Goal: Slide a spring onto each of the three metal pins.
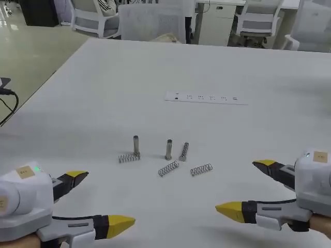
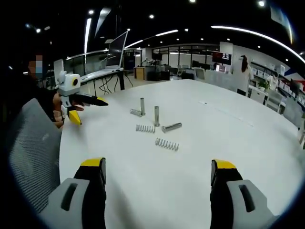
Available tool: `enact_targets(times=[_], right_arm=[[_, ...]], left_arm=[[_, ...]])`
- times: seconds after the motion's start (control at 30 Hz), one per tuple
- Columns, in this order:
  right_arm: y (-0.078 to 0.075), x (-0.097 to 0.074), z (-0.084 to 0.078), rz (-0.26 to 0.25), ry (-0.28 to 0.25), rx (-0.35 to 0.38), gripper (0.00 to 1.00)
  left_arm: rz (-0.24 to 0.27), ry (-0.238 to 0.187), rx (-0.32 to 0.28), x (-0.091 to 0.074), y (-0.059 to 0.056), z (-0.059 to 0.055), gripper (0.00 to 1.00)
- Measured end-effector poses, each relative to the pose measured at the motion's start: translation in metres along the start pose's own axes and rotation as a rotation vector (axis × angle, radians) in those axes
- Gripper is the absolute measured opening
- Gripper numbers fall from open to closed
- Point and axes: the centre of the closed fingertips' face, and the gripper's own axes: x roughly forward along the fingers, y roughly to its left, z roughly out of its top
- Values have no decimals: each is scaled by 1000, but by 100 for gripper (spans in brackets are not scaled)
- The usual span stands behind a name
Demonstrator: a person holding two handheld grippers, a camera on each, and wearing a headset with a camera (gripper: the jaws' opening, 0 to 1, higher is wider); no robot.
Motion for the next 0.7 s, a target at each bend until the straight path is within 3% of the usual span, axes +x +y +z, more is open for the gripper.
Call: enact_targets(times=[0.7], right_arm=[[-7, -2, 2, -9, 2, 4, 90]], left_arm=[[-3, 2, -2, 1, -1, 0, 92]])
